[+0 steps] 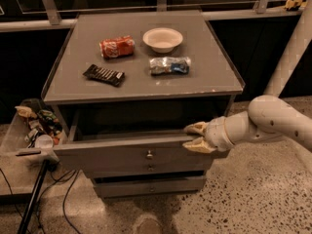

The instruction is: Open top drawer

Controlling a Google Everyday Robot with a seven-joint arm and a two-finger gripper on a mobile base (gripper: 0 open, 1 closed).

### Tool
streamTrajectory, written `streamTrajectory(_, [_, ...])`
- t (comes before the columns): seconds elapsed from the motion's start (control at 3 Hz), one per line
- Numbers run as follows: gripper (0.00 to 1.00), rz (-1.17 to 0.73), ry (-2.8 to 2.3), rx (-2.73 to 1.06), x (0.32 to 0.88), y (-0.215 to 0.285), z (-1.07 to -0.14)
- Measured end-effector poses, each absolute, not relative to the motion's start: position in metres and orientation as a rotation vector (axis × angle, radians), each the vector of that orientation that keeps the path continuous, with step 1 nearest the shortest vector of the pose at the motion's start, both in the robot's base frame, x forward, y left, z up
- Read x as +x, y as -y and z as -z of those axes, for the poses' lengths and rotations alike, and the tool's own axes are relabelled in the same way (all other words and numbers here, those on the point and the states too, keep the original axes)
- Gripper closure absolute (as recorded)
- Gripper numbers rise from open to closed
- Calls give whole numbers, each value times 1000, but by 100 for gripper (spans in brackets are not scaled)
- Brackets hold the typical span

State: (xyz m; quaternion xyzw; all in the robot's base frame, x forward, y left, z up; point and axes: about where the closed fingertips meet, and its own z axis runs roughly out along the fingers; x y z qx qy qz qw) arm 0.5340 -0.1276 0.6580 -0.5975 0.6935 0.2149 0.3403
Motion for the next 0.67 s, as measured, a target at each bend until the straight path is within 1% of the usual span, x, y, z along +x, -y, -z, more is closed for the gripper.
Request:
streamTrajectory(0.33, [94,-559,-1805,-1555,534,128,-658])
streamTrajectory(0.67, [100,-559,-1805,-1555,534,128,-658])
